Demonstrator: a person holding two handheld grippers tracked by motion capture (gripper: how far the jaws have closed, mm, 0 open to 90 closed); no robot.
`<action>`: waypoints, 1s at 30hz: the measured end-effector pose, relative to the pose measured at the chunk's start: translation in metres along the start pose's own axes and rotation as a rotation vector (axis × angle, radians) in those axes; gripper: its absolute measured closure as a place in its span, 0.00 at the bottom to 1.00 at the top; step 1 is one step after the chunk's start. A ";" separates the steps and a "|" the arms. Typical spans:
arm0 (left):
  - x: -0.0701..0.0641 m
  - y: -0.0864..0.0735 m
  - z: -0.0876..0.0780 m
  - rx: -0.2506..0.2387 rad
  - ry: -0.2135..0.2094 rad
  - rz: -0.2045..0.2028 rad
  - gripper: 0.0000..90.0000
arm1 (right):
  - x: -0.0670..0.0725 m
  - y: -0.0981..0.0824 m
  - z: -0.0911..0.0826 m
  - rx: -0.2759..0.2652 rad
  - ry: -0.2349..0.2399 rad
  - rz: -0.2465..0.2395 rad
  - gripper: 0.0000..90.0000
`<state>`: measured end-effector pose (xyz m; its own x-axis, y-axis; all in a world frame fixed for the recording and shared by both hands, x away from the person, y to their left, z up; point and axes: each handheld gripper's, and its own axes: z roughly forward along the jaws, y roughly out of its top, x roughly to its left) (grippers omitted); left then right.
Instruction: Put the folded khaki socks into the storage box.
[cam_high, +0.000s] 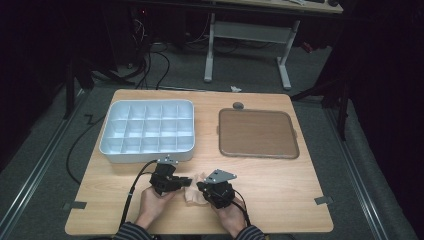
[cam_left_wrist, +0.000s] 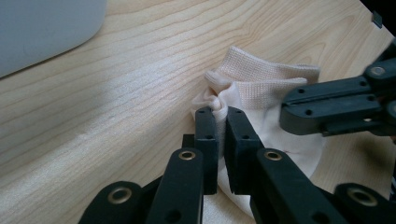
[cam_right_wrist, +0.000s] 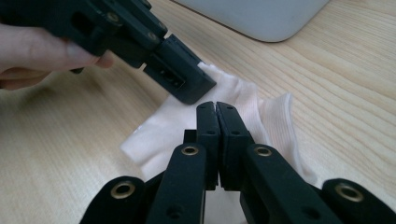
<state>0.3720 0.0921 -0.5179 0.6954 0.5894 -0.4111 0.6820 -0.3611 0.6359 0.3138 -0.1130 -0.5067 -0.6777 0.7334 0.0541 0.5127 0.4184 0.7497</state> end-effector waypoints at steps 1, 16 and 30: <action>0.000 0.000 0.000 0.001 -0.002 -0.001 0.95 | 0.000 0.001 0.002 0.009 -0.002 0.001 0.99; -0.001 -0.001 -0.004 -0.005 -0.021 0.003 0.95 | -0.014 0.001 0.019 0.050 -0.031 0.044 1.00; -0.003 -0.002 -0.013 -0.064 -0.023 0.009 0.95 | -0.013 0.002 0.023 0.059 -0.040 0.011 1.00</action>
<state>0.3654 0.1004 -0.5094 0.7070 0.5695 -0.4193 0.6602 -0.3189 0.6800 0.3352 -0.1097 -0.5211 -0.6511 0.7582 0.0352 0.5510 0.4403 0.7089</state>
